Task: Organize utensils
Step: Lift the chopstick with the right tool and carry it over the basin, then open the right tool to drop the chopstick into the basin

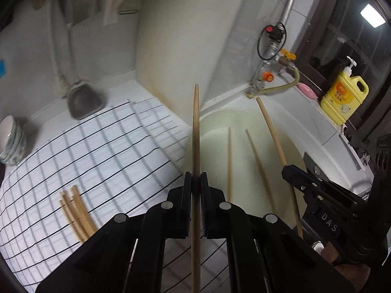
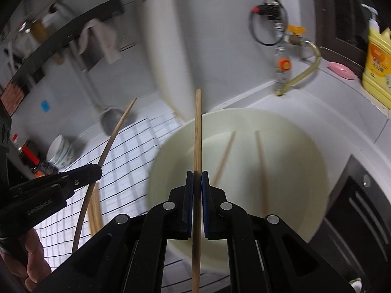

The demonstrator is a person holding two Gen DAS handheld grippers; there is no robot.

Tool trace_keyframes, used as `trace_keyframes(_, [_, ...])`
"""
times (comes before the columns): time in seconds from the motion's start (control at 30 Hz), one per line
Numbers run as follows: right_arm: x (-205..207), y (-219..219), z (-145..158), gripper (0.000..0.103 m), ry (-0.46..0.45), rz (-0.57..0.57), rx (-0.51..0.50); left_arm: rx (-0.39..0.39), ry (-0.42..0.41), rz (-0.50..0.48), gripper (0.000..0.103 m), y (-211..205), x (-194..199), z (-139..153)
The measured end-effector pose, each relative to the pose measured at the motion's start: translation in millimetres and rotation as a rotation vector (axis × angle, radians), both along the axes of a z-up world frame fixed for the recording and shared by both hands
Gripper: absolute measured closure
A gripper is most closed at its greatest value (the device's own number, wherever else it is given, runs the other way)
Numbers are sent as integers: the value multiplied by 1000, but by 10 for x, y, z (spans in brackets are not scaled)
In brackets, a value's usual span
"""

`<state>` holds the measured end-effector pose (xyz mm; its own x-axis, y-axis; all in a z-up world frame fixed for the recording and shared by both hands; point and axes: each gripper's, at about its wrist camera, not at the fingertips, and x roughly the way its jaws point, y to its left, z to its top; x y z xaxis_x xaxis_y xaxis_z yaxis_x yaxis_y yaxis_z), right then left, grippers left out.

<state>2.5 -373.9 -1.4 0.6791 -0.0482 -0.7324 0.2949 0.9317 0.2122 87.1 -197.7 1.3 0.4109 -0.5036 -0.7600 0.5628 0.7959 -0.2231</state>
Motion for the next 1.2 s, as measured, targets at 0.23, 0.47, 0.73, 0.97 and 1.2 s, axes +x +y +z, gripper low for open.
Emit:
trace_keyframes(0.23, [34,-516,-255,97,53,-48,25,44,24,-56,95,-716,46,-225])
trace_keyframes(0.47, [122,-671,-534,97,83,-73,83,111,55,-97,95,-1056,72,-542])
trace_keyframes(0.73, [289,-719,-725,97,123,-77,121,153,83,-106,95,-1196,163,-787])
trace_keyframes(0.97, [385,-791,-816,97,166,-94,152,185,95,-108,95,-1244,189,-903])
trace_keyframes(1.2, [388,-819,-853,96,186,-101,165,199,108,-98,95,-1238,211,-958])
